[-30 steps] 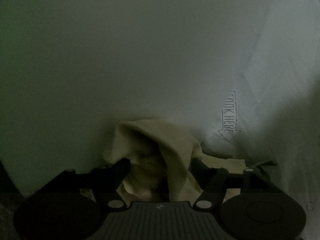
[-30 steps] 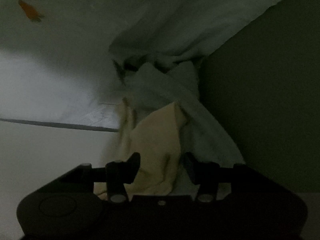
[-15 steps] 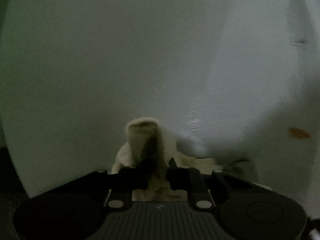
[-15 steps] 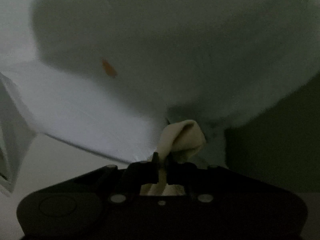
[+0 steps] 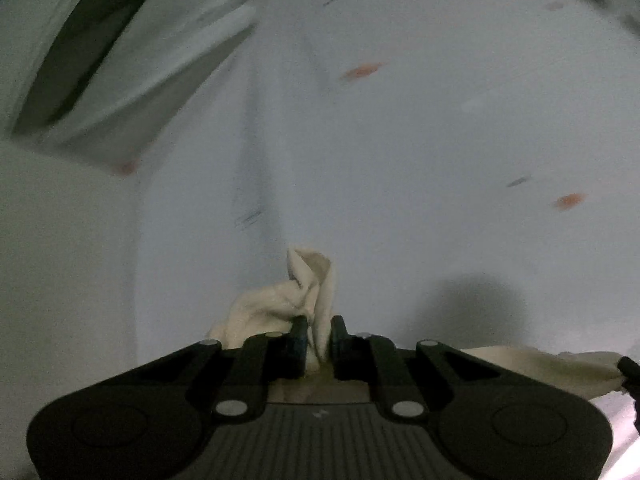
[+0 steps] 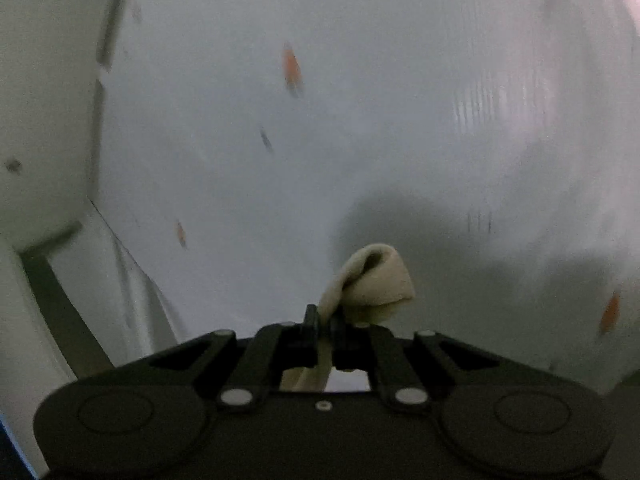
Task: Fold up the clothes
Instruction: 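Lift the cream shirt with both grippers and shake it out over the table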
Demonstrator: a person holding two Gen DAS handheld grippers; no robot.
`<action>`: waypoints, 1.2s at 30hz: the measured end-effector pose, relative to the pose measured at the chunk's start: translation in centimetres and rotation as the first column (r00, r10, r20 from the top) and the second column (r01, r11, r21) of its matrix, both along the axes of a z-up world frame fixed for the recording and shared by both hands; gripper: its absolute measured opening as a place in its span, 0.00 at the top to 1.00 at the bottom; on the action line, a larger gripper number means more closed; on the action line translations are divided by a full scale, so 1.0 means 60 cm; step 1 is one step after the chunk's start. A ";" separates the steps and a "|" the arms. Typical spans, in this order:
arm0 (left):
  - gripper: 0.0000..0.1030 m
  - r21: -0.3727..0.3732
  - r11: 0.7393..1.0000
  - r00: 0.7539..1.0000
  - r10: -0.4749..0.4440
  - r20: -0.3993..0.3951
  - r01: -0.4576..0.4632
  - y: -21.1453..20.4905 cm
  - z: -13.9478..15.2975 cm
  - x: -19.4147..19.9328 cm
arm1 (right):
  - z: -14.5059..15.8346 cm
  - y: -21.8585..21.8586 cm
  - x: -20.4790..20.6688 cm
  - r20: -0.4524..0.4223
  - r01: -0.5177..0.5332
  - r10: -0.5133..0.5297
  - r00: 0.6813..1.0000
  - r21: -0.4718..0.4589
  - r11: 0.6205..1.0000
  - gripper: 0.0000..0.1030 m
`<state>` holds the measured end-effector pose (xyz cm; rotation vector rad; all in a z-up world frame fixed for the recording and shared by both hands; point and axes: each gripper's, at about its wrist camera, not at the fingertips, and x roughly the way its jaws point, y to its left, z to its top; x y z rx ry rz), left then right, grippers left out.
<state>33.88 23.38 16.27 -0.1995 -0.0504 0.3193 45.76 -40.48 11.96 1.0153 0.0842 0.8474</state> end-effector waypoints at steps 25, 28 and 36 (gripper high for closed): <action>0.84 -0.379 0.910 0.670 -0.387 -0.634 0.168 -0.376 -0.376 0.138 | -0.387 -0.521 -0.218 -0.439 0.237 -0.731 0.522 -0.749 0.619 0.68; 0.80 -0.450 0.885 0.581 -0.429 -0.692 0.117 -0.366 -0.457 0.111 | -0.409 -0.507 -0.243 -0.517 0.166 -0.678 0.522 -0.719 0.675 0.67; 0.43 -0.593 0.790 0.372 -0.604 -0.705 0.156 -0.406 -0.539 0.145 | -0.477 -0.377 -0.217 -0.783 -0.024 -0.291 0.550 -0.363 0.932 0.63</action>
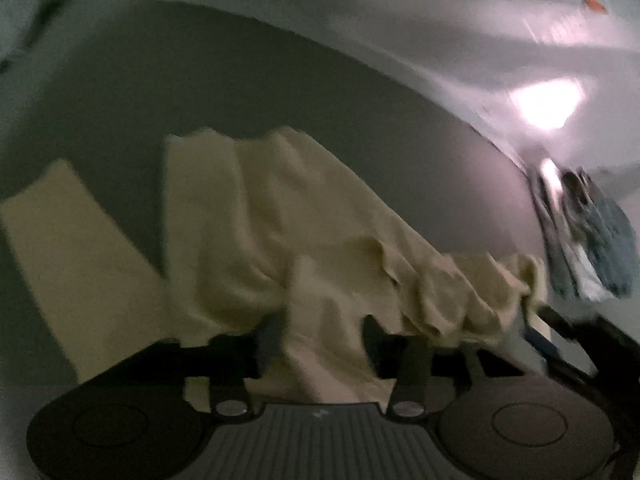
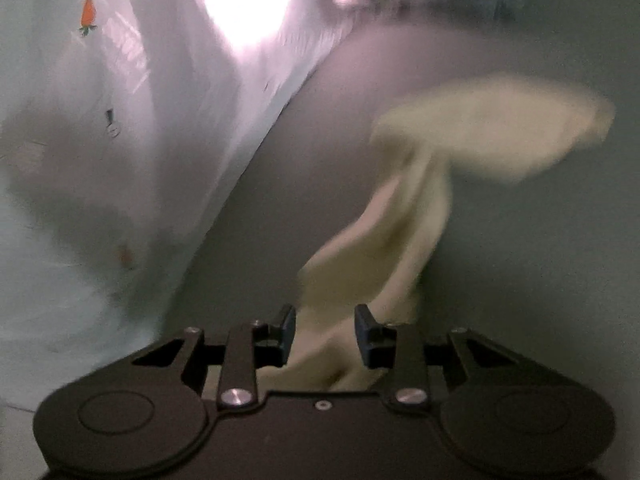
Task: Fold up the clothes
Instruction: 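Lift the cream shirt with both grippers and shake it out over the table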
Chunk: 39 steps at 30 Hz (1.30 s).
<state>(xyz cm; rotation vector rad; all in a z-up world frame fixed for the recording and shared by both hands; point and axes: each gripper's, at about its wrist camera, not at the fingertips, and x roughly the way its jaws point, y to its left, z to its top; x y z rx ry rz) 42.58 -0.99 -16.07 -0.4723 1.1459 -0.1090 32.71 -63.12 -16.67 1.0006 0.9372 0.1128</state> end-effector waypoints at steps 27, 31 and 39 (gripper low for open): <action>0.97 0.232 0.969 0.970 0.028 0.242 -0.086 0.031 0.099 -0.011 | -0.013 0.098 0.047 -0.104 0.226 -0.201 0.974 0.473 0.851 0.94; 0.97 0.334 0.923 0.878 0.008 0.478 -0.190 0.032 0.225 -0.040 | 0.109 0.114 0.058 0.160 0.060 -0.157 0.975 0.491 0.869 0.94; 0.97 0.357 0.808 0.567 -0.035 0.823 -0.468 0.006 0.451 -0.179 | 0.346 0.164 0.010 0.612 -0.290 -0.044 0.790 0.435 0.852 0.94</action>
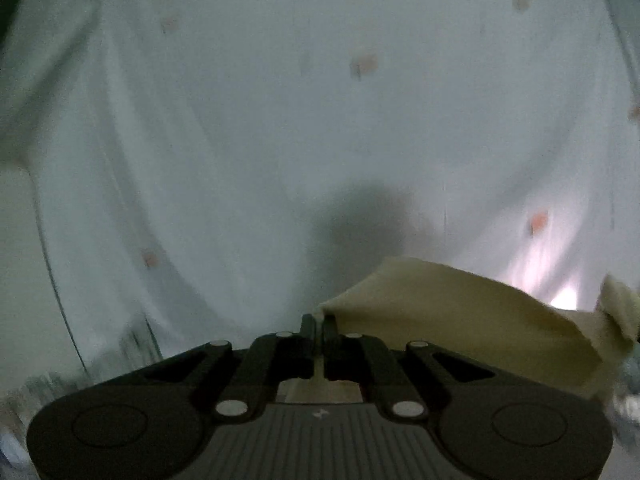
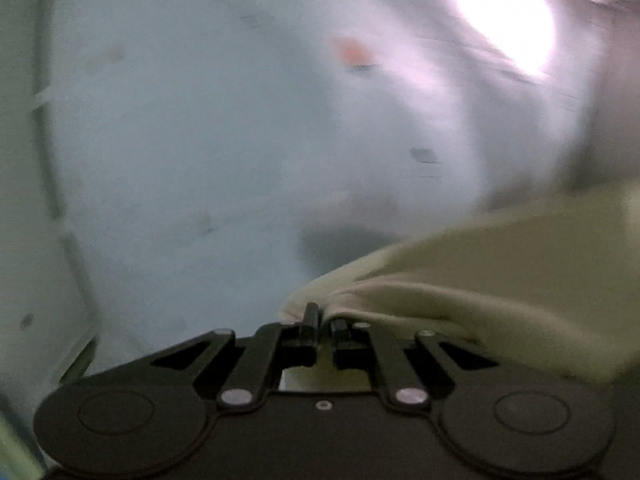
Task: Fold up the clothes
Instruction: 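Lift the cream shirt with both grippers and shake it out over the table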
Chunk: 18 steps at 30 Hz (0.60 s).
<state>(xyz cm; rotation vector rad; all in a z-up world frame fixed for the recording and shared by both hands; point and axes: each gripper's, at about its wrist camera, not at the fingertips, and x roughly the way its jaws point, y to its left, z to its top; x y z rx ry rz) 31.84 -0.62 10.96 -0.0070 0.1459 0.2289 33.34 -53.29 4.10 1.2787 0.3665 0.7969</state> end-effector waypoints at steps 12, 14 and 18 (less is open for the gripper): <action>0.97 0.003 0.996 0.945 0.082 0.316 -0.088 -0.058 0.126 -0.256 | 0.197 0.011 -0.175 0.370 0.011 0.041 0.928 -0.136 0.991 0.94; 0.97 0.008 0.996 0.936 0.080 0.342 -0.088 -0.068 0.134 -0.292 | 0.207 0.007 -0.189 0.394 0.013 0.047 0.918 -0.147 0.989 0.94; 0.97 0.012 0.996 0.932 0.080 0.352 -0.090 -0.082 0.134 -0.324 | 0.213 0.000 -0.188 0.411 0.013 0.056 0.910 -0.164 0.986 0.94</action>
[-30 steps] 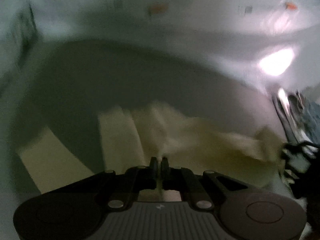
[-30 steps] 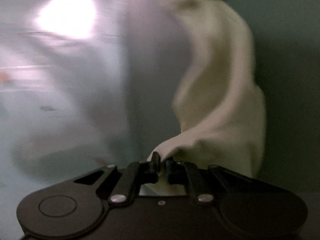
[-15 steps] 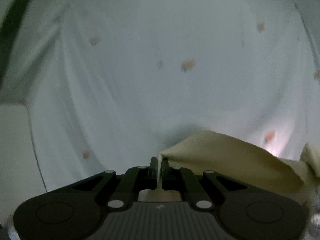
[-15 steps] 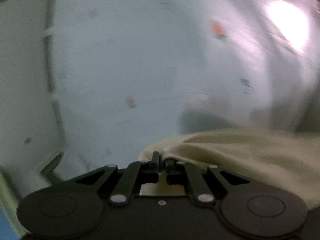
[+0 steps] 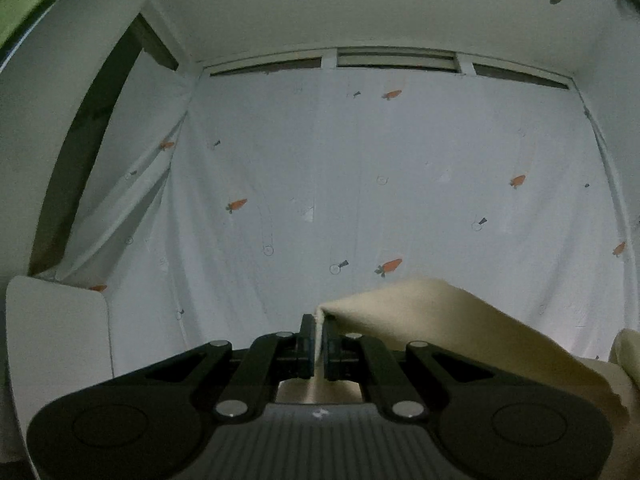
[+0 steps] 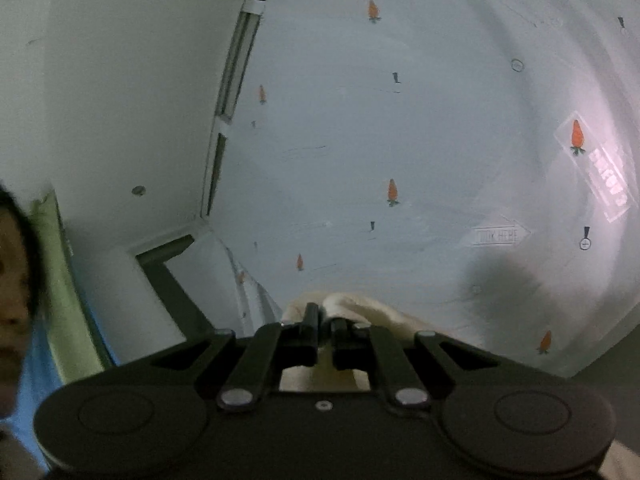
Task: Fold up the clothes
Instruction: 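Lift the cream shirt with both grippers and shake it out over the table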
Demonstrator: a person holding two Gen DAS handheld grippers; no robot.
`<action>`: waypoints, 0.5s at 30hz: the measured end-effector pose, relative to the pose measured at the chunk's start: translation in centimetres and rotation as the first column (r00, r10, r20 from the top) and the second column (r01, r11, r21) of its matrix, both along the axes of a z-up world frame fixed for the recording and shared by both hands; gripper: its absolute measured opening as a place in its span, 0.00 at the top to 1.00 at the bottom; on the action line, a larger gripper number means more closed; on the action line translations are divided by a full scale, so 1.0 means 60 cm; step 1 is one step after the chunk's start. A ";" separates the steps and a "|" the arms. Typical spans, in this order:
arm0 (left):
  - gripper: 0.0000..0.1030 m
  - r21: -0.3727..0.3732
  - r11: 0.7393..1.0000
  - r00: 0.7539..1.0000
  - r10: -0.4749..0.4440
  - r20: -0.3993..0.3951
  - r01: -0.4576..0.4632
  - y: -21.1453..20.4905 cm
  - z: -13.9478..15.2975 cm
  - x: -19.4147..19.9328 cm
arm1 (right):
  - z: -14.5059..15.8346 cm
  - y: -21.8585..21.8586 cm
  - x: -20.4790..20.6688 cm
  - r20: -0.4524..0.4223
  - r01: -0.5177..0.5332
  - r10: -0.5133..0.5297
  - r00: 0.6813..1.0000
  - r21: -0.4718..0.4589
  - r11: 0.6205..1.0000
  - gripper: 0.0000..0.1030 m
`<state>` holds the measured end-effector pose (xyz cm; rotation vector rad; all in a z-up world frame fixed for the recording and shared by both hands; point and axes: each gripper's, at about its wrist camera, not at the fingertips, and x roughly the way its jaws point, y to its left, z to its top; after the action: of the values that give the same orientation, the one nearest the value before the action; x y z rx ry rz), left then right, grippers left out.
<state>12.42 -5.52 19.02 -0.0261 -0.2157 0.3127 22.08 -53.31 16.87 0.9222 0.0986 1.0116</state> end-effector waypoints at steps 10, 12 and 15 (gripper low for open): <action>0.96 -0.068 0.998 0.972 -0.010 -0.236 -0.006 0.054 -0.090 0.171 | -0.077 0.059 0.140 -0.156 0.087 -0.100 0.983 -0.088 0.992 0.94; 0.96 -0.079 0.997 0.954 -0.019 -0.299 -0.005 0.072 -0.128 0.249 | -0.115 0.088 0.210 -0.243 0.097 -0.123 0.962 -0.114 0.989 0.94; 0.96 -0.090 0.996 0.913 -0.029 -0.407 -0.008 0.093 -0.197 0.391 | -0.183 0.148 0.345 -0.340 0.126 -0.182 0.923 -0.183 0.975 0.94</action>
<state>35.91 0.09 7.19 -0.0505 0.2155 0.3100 42.76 -44.40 5.92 0.9435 0.3987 0.6716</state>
